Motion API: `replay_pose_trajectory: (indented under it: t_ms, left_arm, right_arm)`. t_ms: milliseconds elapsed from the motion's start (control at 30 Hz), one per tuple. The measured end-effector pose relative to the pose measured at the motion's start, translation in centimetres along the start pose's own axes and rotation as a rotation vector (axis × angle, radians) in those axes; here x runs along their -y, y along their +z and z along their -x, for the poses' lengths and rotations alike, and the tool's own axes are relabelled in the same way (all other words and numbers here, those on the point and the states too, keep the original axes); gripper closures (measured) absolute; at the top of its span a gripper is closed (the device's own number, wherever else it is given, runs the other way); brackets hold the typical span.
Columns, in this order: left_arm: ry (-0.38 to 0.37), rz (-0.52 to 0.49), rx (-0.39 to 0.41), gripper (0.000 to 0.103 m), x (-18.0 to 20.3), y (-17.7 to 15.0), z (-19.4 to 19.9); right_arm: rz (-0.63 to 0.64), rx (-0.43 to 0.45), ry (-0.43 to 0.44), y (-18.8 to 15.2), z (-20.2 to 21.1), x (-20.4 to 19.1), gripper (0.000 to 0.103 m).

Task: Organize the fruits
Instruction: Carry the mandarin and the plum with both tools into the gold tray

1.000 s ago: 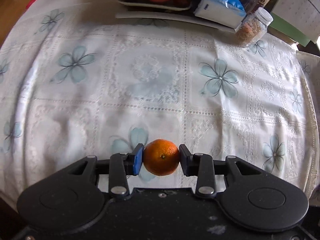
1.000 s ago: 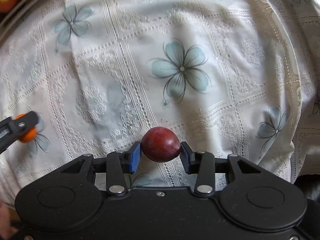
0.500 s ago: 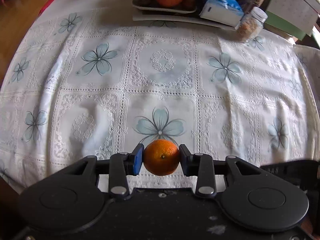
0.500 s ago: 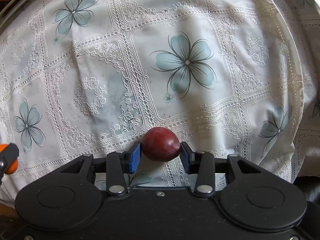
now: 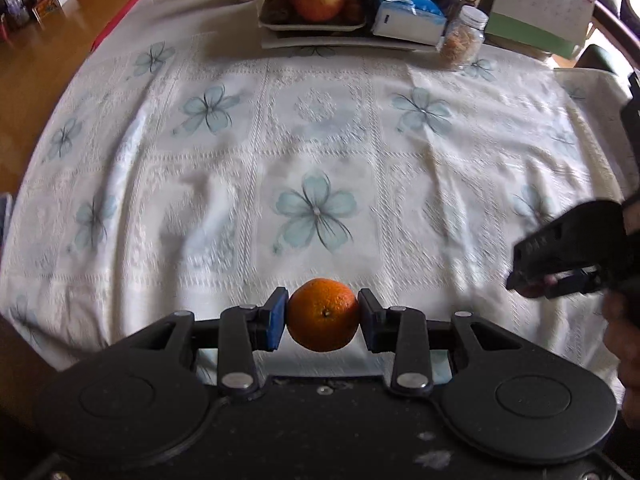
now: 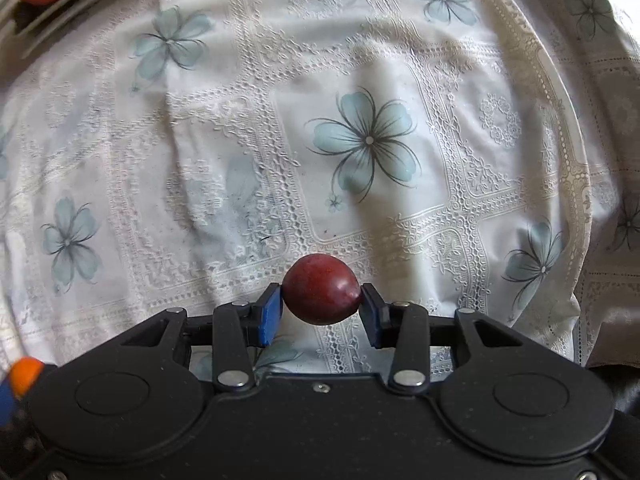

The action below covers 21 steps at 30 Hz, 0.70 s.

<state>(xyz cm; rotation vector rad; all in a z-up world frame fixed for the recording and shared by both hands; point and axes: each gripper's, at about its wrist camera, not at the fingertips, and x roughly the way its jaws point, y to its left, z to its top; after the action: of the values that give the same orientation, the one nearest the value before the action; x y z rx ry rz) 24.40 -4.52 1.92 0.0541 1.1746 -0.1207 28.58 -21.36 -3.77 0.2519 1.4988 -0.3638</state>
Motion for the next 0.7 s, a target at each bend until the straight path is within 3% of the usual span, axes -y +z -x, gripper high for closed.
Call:
replay_pose_trajectory:
  t_ms: [233,467,700]
  left_arm:
    - [0.016,0.059,0.013,0.066,-1.0,-4.2,2.2]
    - [0.011,0.099,-0.015,0.066,-1.2,-7.2,2.9]
    - [0.038,0.1,-0.009,0.066,-0.4,-9.3,3.6]
  right_arm:
    - [0.079,0.15,0.086,-3.5,3.7,1.0,0.053]
    - [0.12,0.225,0.214,-7.8,5.6,3.6,0.053]
    - [0.129,0.269,0.214,-12.2,5.3,5.5,0.053]
